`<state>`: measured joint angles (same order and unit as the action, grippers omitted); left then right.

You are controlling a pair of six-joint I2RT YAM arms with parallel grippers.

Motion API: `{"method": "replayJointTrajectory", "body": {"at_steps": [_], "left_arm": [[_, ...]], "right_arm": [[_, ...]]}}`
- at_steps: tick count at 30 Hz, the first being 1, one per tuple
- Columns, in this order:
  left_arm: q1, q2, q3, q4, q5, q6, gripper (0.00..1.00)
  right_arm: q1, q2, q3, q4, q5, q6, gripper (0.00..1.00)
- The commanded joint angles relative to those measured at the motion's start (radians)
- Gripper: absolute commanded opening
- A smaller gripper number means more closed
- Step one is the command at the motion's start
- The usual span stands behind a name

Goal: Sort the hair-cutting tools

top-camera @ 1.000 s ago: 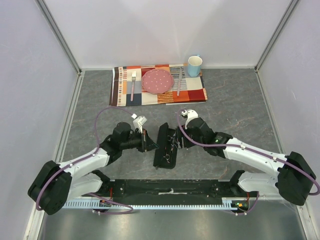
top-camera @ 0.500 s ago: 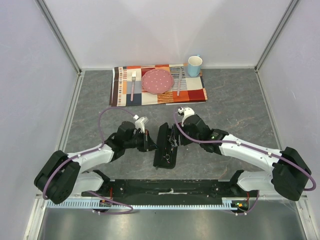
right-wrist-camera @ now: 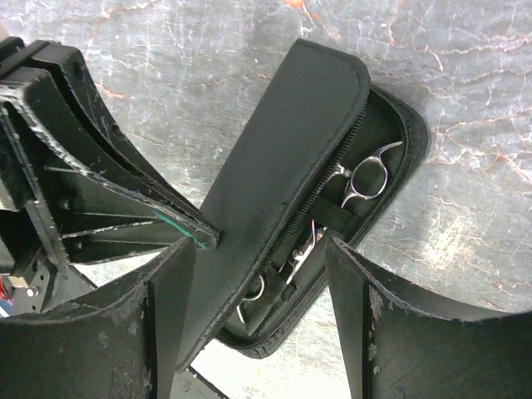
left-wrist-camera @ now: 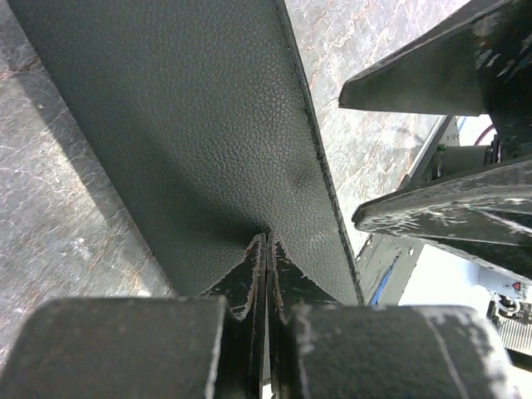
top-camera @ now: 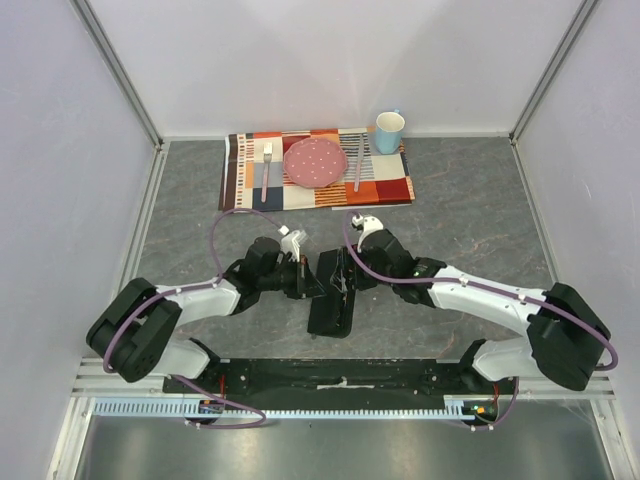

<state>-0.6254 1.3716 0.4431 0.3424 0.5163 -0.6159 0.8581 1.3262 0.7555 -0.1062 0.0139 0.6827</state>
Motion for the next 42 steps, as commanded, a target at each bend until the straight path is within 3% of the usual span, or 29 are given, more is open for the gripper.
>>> {"method": "replayJointTrajectory", "body": {"at_steps": [1,10,20,23,25,26,27,32,39,42], "left_arm": [[-0.011,0.035,0.026,0.082,0.030,-0.030,0.02],[-0.014,0.012,0.026,0.064,0.036,-0.021,0.02],[-0.014,-0.046,-0.009,0.040,0.033,-0.013,0.02],[-0.014,-0.065,-0.017,0.027,0.033,-0.012,0.02],[-0.014,-0.087,-0.029,0.020,0.033,-0.011,0.02],[-0.014,-0.097,-0.033,0.012,0.030,-0.010,0.02],[-0.014,-0.109,-0.038,0.004,0.030,-0.008,0.02],[-0.013,-0.219,-0.061,-0.036,0.008,-0.028,0.03],[-0.010,-0.390,-0.096,-0.005,0.039,-0.074,0.38],[-0.008,-0.405,-0.107,0.009,0.063,-0.084,0.45]], "right_arm": [[0.001,0.022,-0.063,0.089,-0.011,0.064,0.71],[0.001,0.027,-0.159,0.235,-0.037,0.143,0.69],[-0.001,0.094,-0.211,0.425,-0.089,0.218,0.54],[0.001,0.117,-0.228,0.502,-0.107,0.224,0.44],[-0.001,0.123,-0.237,0.543,-0.112,0.227,0.31],[-0.001,0.123,-0.239,0.548,-0.112,0.224,0.22],[0.001,0.116,-0.240,0.553,-0.108,0.221,0.00],[-0.001,0.056,-0.243,0.502,-0.091,0.190,0.00],[-0.001,-0.125,-0.245,0.412,-0.074,0.166,0.00],[-0.005,-0.172,-0.231,0.381,-0.089,0.164,0.00]]}}
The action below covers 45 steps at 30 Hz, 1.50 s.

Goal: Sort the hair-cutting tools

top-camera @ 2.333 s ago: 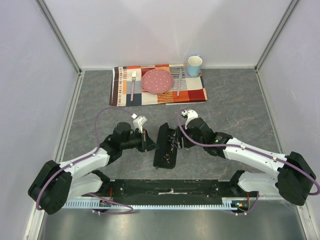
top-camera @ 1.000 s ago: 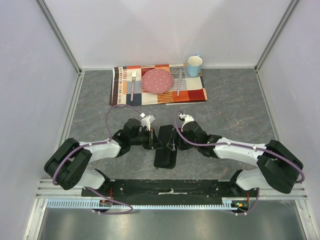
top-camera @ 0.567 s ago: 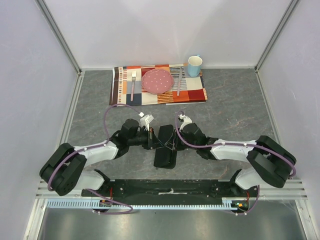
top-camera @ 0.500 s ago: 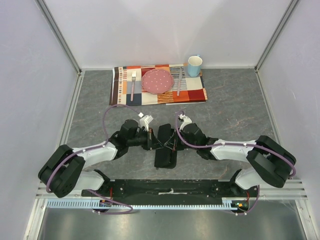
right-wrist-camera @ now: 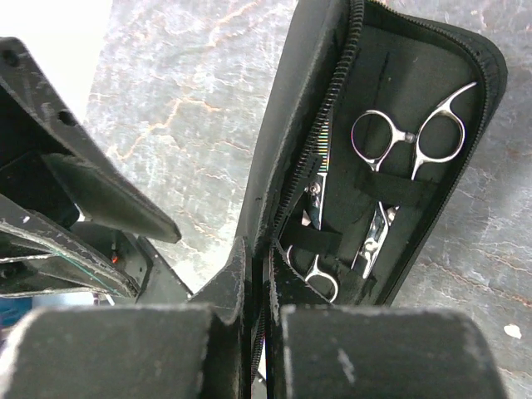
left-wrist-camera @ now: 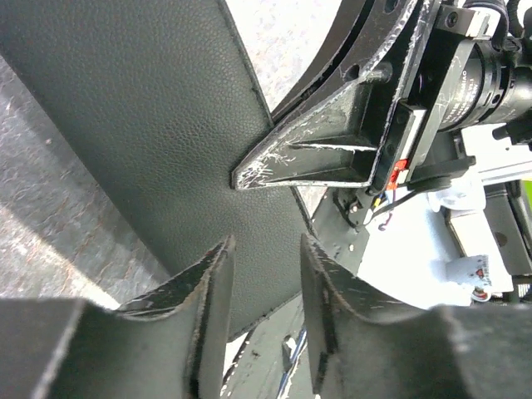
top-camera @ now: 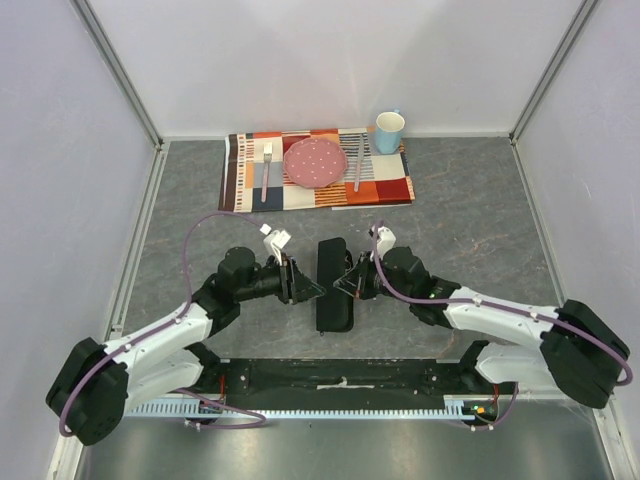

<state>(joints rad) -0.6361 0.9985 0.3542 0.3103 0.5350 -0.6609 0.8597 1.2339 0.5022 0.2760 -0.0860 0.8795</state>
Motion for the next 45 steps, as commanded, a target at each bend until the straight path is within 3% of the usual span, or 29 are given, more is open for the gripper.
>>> {"method": "replayJointTrajectory", "body": {"at_steps": [1,16,24,33,44,45], "left_arm": [[0.004,-0.029,-0.023,0.049,0.055,-0.045,0.47],[0.024,0.012,-0.067,0.111,0.071,-0.031,0.54],[0.029,0.123,-0.113,0.356,0.091,-0.060,0.58],[0.033,0.166,-0.153,0.526,0.097,-0.097,0.64],[0.035,0.325,-0.192,0.772,0.125,-0.164,0.66],[0.036,0.365,-0.195,0.838,0.137,-0.183,0.81]], "right_arm": [[-0.005,-0.086,0.027,-0.007,0.006,-0.033,0.00],[-0.021,-0.200,0.047,-0.052,-0.043,-0.030,0.00],[-0.019,-0.198,0.022,0.020,-0.096,0.013,0.00],[-0.021,-0.209,0.009,0.061,-0.129,0.056,0.00],[-0.021,-0.140,-0.060,0.290,-0.208,0.157,0.00],[-0.019,-0.134,-0.062,0.301,-0.222,0.161,0.00]]}}
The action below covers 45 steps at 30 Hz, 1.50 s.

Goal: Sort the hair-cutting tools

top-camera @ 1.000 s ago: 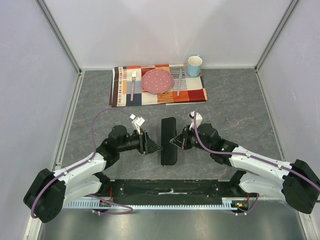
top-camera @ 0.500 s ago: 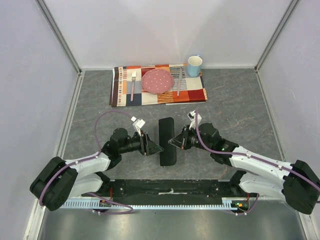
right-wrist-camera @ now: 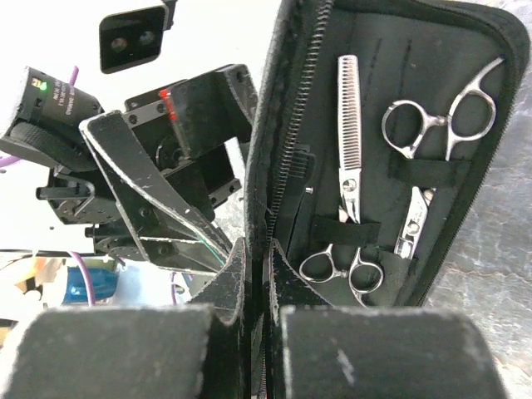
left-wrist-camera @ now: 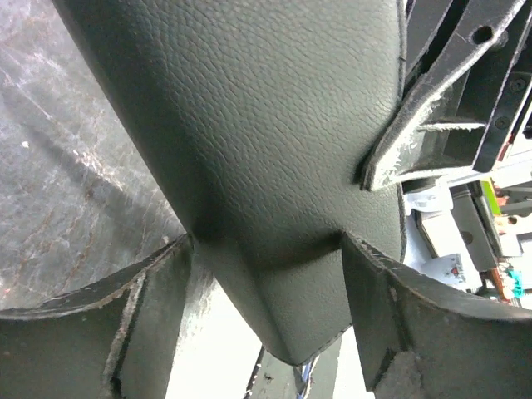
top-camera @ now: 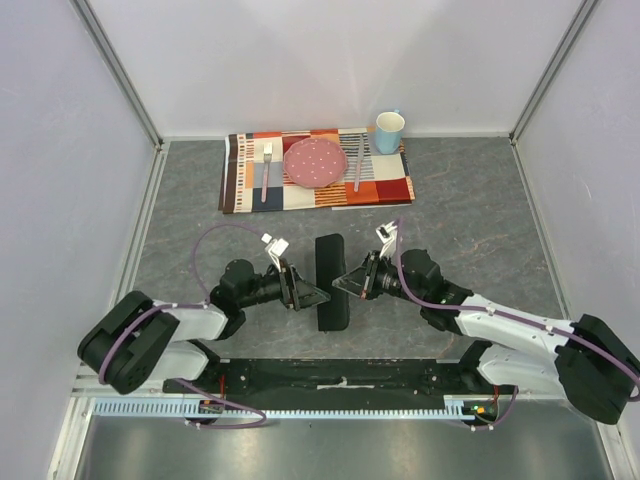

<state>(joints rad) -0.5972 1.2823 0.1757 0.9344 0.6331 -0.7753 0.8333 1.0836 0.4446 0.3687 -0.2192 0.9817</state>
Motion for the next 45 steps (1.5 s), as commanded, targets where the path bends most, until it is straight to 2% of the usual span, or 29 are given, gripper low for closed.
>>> {"method": "replayJointTrajectory", "body": {"at_steps": [1,4,10,12,14,17,20,30,31,32,37,38,39,43,45], "left_arm": [[-0.003,0.098,-0.016,0.243,0.043,-0.080,0.82],[-0.003,0.158,-0.004,0.348,0.074,-0.120,0.82],[-0.003,0.218,0.031,0.417,0.103,-0.166,0.80],[-0.003,0.222,0.038,0.420,0.103,-0.168,0.75],[-0.003,0.238,0.042,0.448,0.106,-0.176,0.65],[-0.003,0.265,0.050,0.509,0.120,-0.205,0.54],[-0.003,0.293,0.056,0.567,0.132,-0.237,0.48],[0.000,0.322,0.056,0.725,0.149,-0.340,0.43],[0.002,0.321,0.059,0.730,0.149,-0.346,0.42],[0.004,0.319,0.061,0.731,0.151,-0.349,0.36],[0.004,0.284,0.071,0.730,0.158,-0.364,0.20],[0.004,0.278,0.073,0.731,0.158,-0.366,0.07],[0.005,0.270,0.074,0.730,0.158,-0.372,0.02],[0.010,0.226,0.079,0.678,0.152,-0.375,0.02],[0.010,0.169,0.093,0.545,0.134,-0.335,0.02]], "right_arm": [[0.007,0.019,-0.004,0.223,-0.095,0.063,0.00],[0.006,0.018,-0.012,0.231,-0.103,0.068,0.00],[0.006,0.024,-0.030,0.269,-0.115,0.083,0.00],[0.006,0.032,-0.041,0.301,-0.120,0.100,0.00],[0.007,0.042,-0.055,0.328,-0.129,0.115,0.00],[0.006,0.055,-0.060,0.346,-0.135,0.123,0.00],[0.006,0.047,-0.058,0.334,-0.137,0.115,0.00],[0.006,0.029,-0.076,0.305,-0.128,0.092,0.00],[0.006,0.024,-0.078,0.305,-0.129,0.092,0.00],[0.007,0.021,-0.080,0.305,-0.129,0.091,0.00],[0.006,0.003,-0.078,0.260,-0.128,0.066,0.00],[0.006,-0.002,-0.076,0.250,-0.126,0.061,0.00],[0.007,-0.005,-0.075,0.221,-0.126,0.039,0.00],[0.006,-0.027,-0.018,0.066,-0.108,-0.055,0.00],[0.006,-0.046,0.006,-0.034,-0.083,-0.098,0.12]]}}
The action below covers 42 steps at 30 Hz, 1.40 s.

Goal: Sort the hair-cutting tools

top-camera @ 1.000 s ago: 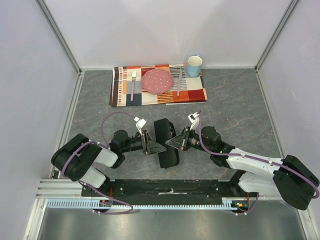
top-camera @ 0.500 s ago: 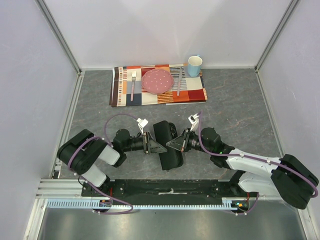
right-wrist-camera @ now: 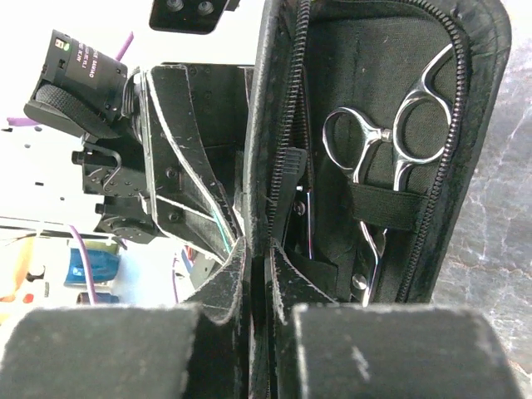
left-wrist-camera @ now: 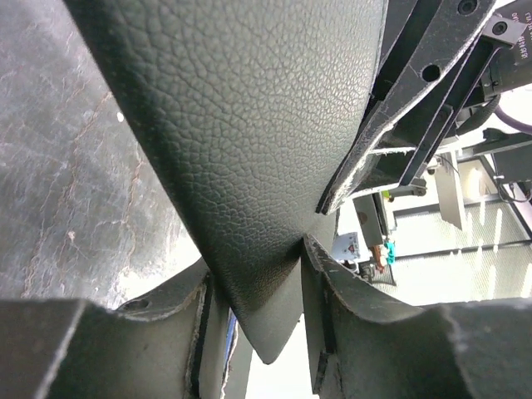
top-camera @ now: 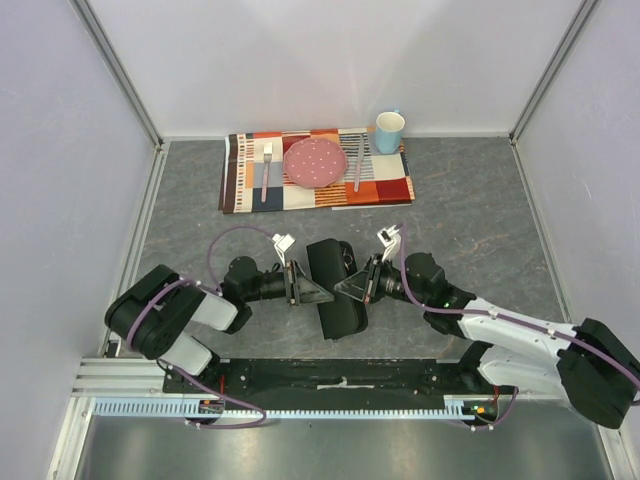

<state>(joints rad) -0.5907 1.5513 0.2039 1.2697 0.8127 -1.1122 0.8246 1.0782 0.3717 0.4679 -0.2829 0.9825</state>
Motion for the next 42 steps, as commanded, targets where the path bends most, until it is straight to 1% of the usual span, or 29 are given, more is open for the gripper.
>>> {"method": "replayJointTrajectory", "body": {"at_steps": [1,2,3,4,5,6,8,9,10,12,15,18,21,24,28,31,32,36,39,42], "left_arm": [[0.003,-0.126,0.078,0.135,-0.055,0.023,0.02],[0.002,-0.193,0.091,-0.033,-0.076,0.088,0.02],[0.002,-0.226,0.104,-0.146,-0.095,0.124,0.02],[0.002,-0.264,0.138,-0.244,-0.115,0.161,0.02],[0.002,-0.295,0.156,-0.335,-0.150,0.234,0.02],[0.002,-0.350,0.172,-0.497,-0.167,0.264,0.02],[0.002,-0.388,0.218,-0.620,-0.213,0.322,0.02],[0.002,-0.419,0.230,-0.712,-0.230,0.339,0.02],[0.002,-0.431,0.248,-0.751,-0.247,0.348,0.02],[0.002,-0.451,0.262,-0.826,-0.285,0.377,0.02],[0.002,-0.459,0.270,-0.849,-0.307,0.390,0.02],[0.002,-0.447,0.256,-0.817,-0.299,0.374,0.02],[0.002,-0.447,0.239,-0.782,-0.288,0.361,0.02],[0.002,-0.453,0.226,-0.745,-0.273,0.350,0.02],[0.002,-0.465,0.219,-0.747,-0.276,0.330,0.02],[0.002,-0.508,0.236,-0.803,-0.328,0.319,0.02],[0.002,-0.522,0.249,-0.866,-0.377,0.324,0.02],[-0.001,-0.557,0.328,-0.989,-0.490,0.350,0.02],[-0.008,-0.557,0.356,-1.018,-0.559,0.367,0.02],[-0.024,-0.543,0.367,-1.021,-0.644,0.377,0.02]], "right_arm": [[0.015,-0.049,0.099,-0.162,-0.009,-0.137,0.16],[0.016,-0.057,0.110,-0.191,0.004,-0.154,0.21],[0.015,-0.069,0.119,-0.245,0.033,-0.169,0.34],[0.015,-0.072,0.137,-0.268,0.040,-0.201,0.39],[0.015,-0.075,0.148,-0.288,0.053,-0.217,0.43],[0.015,-0.080,0.159,-0.339,0.074,-0.235,0.49],[0.016,-0.084,0.200,-0.400,0.105,-0.290,0.52],[0.016,-0.093,0.214,-0.464,0.122,-0.312,0.55],[0.015,-0.099,0.234,-0.500,0.163,-0.330,0.56],[0.016,-0.125,0.248,-0.555,0.188,-0.372,0.57],[0.015,-0.149,0.254,-0.581,0.211,-0.390,0.57],[0.016,-0.147,0.256,-0.592,0.220,-0.392,0.57],[0.016,-0.144,0.256,-0.578,0.226,-0.383,0.55],[0.016,-0.133,0.239,-0.525,0.215,-0.366,0.54],[0.015,-0.110,0.236,-0.511,0.209,-0.347,0.55],[0.018,-0.106,0.243,-0.548,0.203,-0.366,0.55],[0.016,-0.109,0.242,-0.557,0.197,-0.370,0.55],[0.044,-0.104,0.239,-0.537,0.142,-0.349,0.54],[0.097,-0.083,0.239,-0.511,0.145,-0.303,0.53],[0.171,-0.043,0.239,-0.476,0.195,-0.239,0.53]]}}
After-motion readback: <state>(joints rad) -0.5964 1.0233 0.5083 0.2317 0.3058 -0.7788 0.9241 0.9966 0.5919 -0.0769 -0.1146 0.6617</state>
